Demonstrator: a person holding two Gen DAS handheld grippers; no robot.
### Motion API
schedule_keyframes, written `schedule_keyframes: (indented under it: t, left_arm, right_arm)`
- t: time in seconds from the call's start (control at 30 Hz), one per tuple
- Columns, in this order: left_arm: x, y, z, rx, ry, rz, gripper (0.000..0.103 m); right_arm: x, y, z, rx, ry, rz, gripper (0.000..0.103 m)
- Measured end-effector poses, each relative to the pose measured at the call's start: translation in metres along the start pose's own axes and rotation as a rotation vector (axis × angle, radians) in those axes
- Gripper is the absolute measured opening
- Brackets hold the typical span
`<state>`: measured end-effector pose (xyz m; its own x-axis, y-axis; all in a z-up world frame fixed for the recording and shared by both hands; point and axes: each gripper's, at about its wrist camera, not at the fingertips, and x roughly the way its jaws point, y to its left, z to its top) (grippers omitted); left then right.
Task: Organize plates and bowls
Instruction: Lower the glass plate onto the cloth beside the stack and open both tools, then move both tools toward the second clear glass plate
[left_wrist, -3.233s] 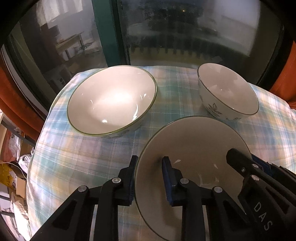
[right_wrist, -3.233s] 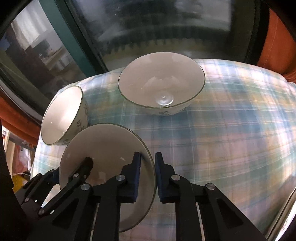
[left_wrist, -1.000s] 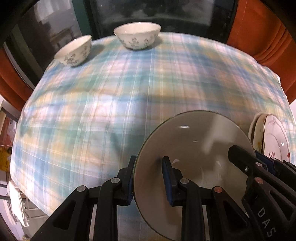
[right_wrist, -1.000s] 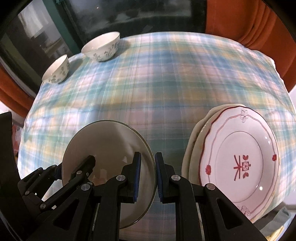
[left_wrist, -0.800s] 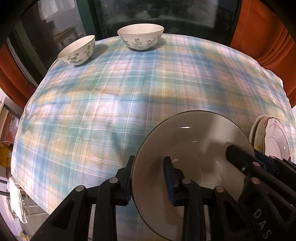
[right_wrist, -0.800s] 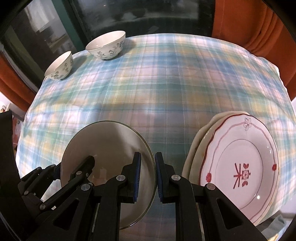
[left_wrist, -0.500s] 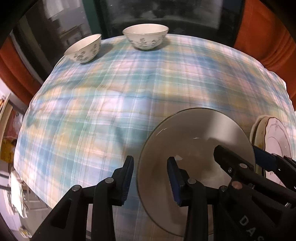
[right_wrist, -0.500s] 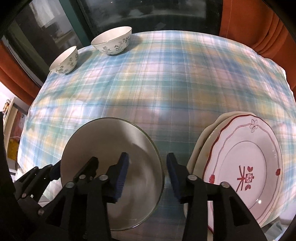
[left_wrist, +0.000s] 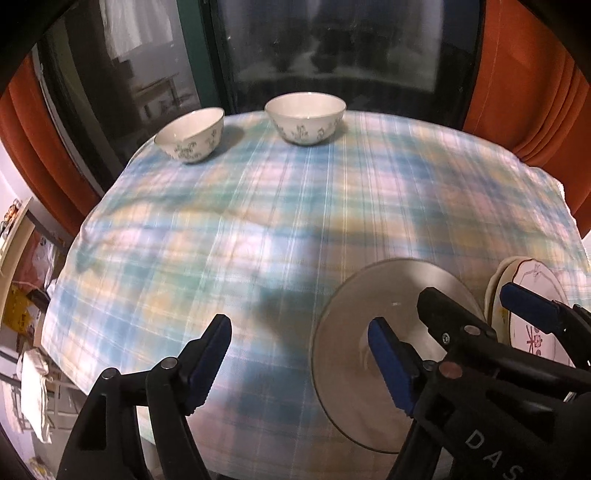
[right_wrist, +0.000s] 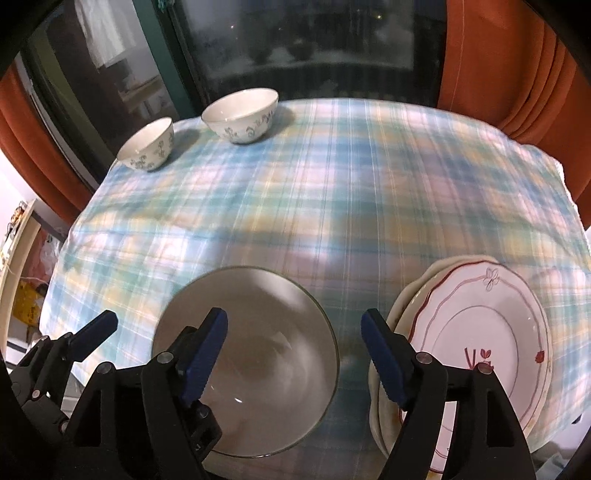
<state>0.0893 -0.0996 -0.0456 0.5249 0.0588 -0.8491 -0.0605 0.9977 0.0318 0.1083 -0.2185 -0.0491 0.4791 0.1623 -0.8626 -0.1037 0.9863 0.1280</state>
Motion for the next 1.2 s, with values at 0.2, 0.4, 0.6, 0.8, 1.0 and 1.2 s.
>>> schedule_keyframes:
  t: [0.2,0.4,0.6,0.8,1.0,1.2]
  left_arm:
    - [-0.003,0.021,0.014,0.019,-0.028,-0.046,0.079]
    - [0.001,0.051,0.029,0.035,-0.024,-0.09,0.079]
    - [0.007,0.09,0.049,0.059,-0.03,-0.112,0.079]
    - [0.013,0.129,0.075,0.081,-0.059,-0.101,0.079]
    - [0.025,0.165,0.102,0.11,-0.087,-0.107,0.079]
    - [0.041,0.195,0.132,0.122,-0.107,-0.112,0.079]
  right_arm:
    - [-0.01,0.017,0.009,0.013,-0.041,-0.044,0.08]
    - [-0.012,0.045,0.022,0.031,-0.06,-0.084,0.081]
    - [-0.007,0.083,0.038,0.069,-0.063,-0.109,0.081]
    - [0.002,0.127,0.064,0.083,-0.084,-0.137,0.081]
    - [0.016,0.16,0.088,0.108,-0.109,-0.156,0.081]
    - [0.033,0.194,0.115,0.135,-0.136,-0.167,0.081]
